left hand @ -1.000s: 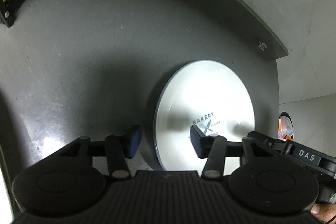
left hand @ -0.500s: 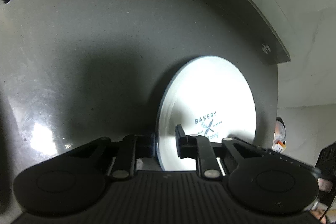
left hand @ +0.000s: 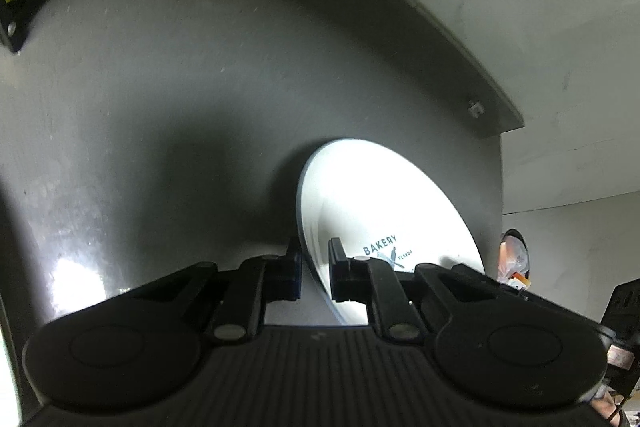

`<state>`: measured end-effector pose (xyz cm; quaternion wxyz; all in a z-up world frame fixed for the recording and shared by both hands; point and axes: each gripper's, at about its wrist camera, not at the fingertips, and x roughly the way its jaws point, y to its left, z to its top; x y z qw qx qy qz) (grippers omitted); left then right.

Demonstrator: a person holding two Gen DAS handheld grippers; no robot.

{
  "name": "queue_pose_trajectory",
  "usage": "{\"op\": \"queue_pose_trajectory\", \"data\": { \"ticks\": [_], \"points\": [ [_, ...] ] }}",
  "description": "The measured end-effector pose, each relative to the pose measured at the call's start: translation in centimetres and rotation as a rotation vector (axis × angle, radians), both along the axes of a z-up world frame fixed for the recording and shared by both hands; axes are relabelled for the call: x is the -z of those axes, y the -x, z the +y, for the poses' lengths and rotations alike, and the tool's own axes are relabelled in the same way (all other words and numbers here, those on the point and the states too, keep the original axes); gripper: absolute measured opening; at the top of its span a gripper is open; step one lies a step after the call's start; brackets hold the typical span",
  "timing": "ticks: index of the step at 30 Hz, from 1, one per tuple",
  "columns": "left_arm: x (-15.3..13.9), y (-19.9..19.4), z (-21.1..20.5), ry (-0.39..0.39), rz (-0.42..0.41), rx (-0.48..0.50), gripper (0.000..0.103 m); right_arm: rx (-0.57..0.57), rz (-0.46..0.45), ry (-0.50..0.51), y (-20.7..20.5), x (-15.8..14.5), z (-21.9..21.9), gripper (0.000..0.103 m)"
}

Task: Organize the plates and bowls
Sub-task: 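Lift the BAKERY plate with both tools and carry it over the plate stack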

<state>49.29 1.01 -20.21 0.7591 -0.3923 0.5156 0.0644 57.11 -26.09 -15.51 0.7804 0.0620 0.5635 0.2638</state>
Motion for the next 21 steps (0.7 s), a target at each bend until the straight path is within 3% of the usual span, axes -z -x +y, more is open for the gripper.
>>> {"op": "queue_pose_trajectory", "data": {
  "ticks": [21],
  "points": [
    [-6.1,3.9,2.0,-0.006,-0.117,0.075,0.011,0.049,-0.113,-0.009,6.2,-5.8,0.8,0.012]
  ]
}}
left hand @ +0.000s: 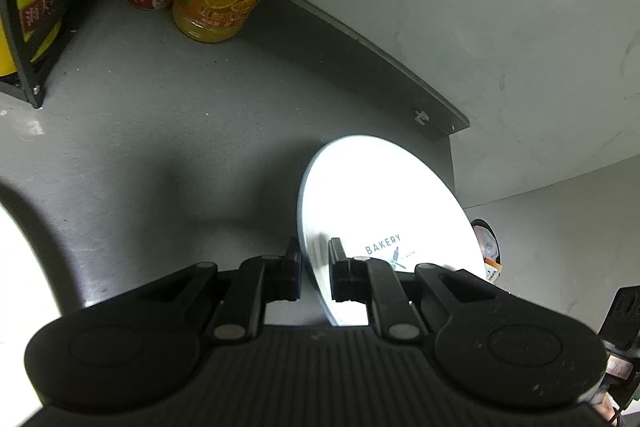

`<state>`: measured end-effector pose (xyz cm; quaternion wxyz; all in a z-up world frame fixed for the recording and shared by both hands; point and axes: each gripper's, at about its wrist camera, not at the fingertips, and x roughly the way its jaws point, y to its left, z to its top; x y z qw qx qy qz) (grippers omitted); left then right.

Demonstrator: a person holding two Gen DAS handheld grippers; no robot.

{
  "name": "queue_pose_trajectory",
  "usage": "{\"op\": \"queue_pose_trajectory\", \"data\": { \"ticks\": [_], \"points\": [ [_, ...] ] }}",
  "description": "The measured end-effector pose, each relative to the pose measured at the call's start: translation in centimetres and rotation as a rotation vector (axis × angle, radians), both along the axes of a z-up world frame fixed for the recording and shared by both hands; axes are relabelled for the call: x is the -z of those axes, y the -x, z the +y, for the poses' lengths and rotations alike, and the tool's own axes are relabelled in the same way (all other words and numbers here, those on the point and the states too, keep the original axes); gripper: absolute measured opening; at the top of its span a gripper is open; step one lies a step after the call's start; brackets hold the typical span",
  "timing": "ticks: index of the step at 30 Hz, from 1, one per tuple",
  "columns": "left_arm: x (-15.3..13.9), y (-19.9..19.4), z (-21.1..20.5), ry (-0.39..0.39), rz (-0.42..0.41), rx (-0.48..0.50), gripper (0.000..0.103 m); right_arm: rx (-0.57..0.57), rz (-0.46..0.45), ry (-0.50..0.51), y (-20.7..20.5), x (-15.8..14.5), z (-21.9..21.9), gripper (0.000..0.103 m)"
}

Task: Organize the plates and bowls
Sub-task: 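Lift the BAKERY plate with both tools and carry it over the plate stack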

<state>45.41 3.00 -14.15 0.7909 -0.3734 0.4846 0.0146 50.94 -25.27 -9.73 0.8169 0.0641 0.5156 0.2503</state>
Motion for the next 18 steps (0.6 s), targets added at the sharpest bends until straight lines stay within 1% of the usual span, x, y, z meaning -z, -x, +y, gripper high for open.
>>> {"op": "queue_pose_trajectory", "data": {
  "ticks": [8,18],
  "points": [
    [-0.8,2.7,1.7,-0.014,-0.006,0.008,0.011,-0.003,0.001,-0.005,2.9,-0.2,2.4,0.012],
    [-0.5,7.5,5.4,-0.017,0.014,-0.033,0.011,-0.06,0.018,-0.005,6.1,0.1,6.7,0.012]
  ]
}}
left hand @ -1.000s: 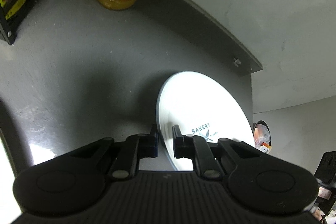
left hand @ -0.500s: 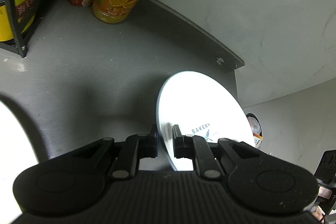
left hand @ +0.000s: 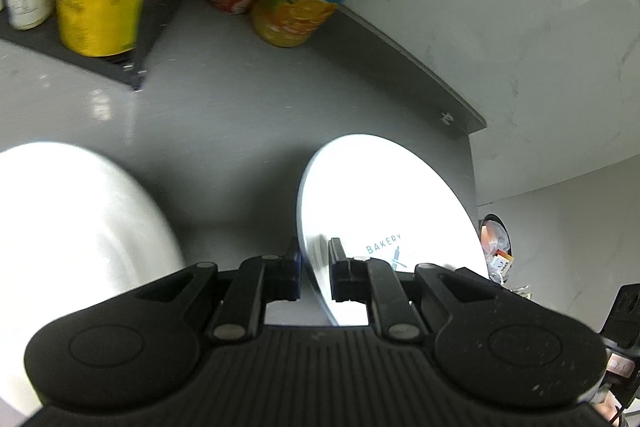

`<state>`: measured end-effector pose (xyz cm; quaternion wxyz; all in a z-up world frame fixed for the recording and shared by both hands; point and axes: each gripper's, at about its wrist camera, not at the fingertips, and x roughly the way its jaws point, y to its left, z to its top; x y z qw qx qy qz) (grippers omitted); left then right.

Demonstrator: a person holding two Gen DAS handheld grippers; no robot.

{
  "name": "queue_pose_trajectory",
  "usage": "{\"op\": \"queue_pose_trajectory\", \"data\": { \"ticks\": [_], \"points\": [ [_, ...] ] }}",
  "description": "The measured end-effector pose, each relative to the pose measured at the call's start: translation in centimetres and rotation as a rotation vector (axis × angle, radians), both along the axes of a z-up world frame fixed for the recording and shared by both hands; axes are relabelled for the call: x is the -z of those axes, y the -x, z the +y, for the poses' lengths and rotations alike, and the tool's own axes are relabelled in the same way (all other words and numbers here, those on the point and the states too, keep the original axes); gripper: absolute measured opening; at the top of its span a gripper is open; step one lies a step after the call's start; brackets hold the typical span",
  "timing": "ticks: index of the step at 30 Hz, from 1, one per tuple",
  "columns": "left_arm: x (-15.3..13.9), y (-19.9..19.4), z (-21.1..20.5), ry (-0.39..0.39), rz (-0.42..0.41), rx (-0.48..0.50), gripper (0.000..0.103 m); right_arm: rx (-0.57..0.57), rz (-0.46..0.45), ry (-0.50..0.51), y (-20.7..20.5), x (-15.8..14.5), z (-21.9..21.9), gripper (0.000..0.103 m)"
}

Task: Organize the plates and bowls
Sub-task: 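Lift the BAKERY plate with both tools and carry it over the plate stack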

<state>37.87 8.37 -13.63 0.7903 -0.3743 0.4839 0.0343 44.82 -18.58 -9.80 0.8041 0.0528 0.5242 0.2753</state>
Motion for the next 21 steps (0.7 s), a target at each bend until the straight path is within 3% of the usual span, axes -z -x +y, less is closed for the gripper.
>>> {"op": "queue_pose_trajectory", "data": {
  "ticks": [21],
  "points": [
    [1.5,10.1,8.2,-0.016,0.044,-0.093,0.011,-0.079,0.032,0.0,6.8,1.6,8.6,0.012]
  ]
}}
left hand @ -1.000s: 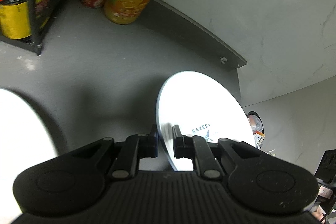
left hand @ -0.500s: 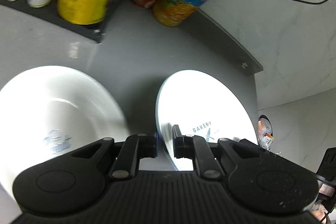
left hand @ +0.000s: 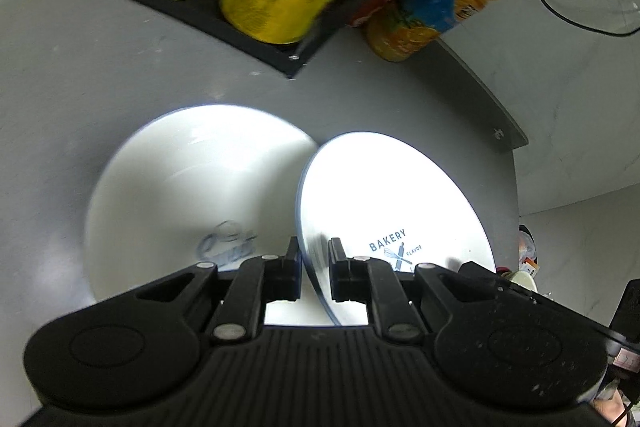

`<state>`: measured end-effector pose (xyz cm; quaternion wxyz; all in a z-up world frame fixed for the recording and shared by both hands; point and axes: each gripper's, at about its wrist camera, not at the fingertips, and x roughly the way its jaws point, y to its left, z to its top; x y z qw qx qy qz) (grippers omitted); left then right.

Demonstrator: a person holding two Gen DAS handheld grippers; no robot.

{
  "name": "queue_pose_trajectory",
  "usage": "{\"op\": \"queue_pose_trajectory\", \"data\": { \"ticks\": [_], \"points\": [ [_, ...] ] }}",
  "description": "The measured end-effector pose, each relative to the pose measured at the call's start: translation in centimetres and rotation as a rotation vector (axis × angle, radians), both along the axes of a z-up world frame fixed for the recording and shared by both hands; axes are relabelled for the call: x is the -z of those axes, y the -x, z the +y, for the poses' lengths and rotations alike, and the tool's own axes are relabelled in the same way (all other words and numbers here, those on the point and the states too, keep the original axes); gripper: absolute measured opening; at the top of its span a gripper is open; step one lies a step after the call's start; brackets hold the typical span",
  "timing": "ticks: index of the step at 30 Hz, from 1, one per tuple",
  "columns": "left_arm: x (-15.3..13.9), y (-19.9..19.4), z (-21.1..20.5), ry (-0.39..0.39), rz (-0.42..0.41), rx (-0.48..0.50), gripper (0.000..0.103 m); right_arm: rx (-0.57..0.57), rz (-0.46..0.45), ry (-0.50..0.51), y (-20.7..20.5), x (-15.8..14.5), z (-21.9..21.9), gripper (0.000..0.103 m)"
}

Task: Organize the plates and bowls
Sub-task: 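Lift the BAKERY plate with both tools and carry it over the plate stack, then lower the BAKERY plate onto the plate stack and open both tools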

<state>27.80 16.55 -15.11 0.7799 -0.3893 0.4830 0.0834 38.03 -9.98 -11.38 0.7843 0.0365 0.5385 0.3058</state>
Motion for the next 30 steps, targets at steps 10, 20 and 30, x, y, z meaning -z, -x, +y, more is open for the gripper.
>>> {"op": "queue_pose_trajectory", "data": {
  "ticks": [10,20,30],
  "points": [
    [1.4,3.3,2.2,-0.007,0.026,-0.021,0.011,-0.033,-0.012,0.031,2.3,0.5,2.9,0.012],
    [2.9,4.9,2.9,-0.003,0.06,-0.028,0.011,-0.042,-0.001,0.089,3.8,1.7,3.7,0.012],
    [4.0,5.4,2.7,-0.001,0.081,-0.031,0.012,-0.046,-0.011,0.1,4.2,1.9,3.8,0.012]
  ]
}}
